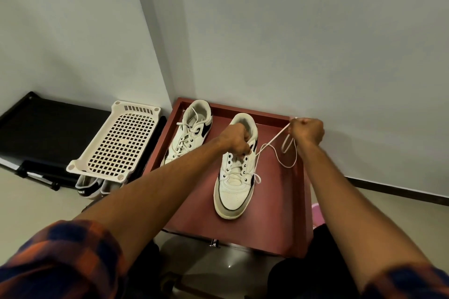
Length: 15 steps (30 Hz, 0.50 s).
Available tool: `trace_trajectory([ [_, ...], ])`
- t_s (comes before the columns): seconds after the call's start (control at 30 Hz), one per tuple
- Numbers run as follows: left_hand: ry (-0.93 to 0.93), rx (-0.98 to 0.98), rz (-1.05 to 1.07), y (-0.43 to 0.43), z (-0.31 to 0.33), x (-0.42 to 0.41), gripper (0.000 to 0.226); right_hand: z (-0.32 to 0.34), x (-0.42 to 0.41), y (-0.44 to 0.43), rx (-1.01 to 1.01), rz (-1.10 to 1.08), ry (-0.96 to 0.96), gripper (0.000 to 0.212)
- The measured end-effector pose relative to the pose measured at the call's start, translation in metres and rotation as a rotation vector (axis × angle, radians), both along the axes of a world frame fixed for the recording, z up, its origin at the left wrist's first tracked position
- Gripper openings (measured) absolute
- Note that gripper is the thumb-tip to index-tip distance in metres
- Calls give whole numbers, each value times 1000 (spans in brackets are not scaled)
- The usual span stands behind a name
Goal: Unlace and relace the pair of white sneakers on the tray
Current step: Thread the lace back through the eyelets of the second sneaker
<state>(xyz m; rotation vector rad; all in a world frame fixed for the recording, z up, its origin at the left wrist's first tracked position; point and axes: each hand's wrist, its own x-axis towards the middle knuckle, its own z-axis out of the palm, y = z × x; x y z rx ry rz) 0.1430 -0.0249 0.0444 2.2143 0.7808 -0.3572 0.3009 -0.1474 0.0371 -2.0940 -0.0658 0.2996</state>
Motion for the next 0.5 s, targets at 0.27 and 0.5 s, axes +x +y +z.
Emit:
trace_trajectory([
  [0.27, -4, -15, 12, -1, -2, 3, 16, -38, -24, -16, -66, 185, 380, 38],
  [0.5, -11, -18, 19, -2, -3, 3, 18, -50, -84, -19, 208, 169, 553, 16],
])
